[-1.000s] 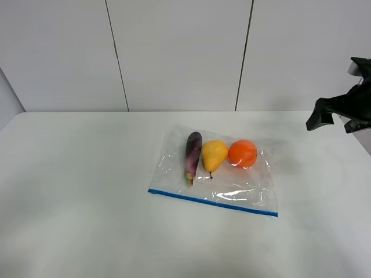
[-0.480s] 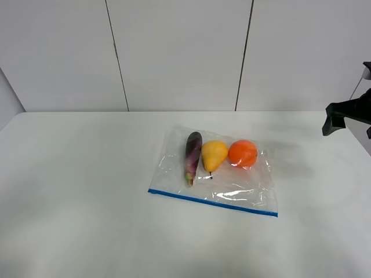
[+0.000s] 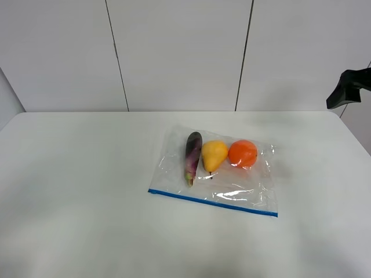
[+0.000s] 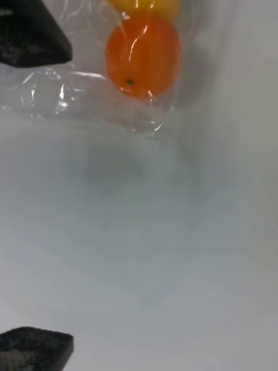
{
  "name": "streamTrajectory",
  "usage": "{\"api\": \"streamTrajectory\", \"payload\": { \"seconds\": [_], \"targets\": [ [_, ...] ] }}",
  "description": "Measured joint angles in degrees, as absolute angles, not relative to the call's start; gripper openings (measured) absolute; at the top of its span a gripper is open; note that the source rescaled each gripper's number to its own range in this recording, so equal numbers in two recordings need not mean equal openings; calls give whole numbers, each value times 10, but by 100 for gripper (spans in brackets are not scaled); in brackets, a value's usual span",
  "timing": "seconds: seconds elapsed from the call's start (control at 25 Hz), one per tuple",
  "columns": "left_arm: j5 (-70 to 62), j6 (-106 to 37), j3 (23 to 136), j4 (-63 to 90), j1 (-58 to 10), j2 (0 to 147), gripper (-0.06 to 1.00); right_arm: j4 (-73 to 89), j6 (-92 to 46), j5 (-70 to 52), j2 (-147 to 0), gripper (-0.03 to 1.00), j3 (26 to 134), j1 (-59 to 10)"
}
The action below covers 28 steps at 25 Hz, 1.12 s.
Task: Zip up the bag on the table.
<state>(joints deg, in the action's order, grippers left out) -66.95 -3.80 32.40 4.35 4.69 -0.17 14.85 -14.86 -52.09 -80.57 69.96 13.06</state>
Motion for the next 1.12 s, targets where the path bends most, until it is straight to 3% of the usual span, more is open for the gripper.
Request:
{"api": "streamTrajectory", "payload": {
  "seconds": [0.24, 0.56, 1.12],
  "targets": [
    [-670, -38, 324, 43, 47, -2, 52, 185, -172, -524, -723, 96, 700, 126],
    [-670, -38, 324, 43, 47, -2, 52, 155, -172, -535, -640, 95, 700, 23],
    [-670, -38, 324, 43, 47, -2, 52, 113, -146, -604, -525, 95, 700, 17]
  ]
}}
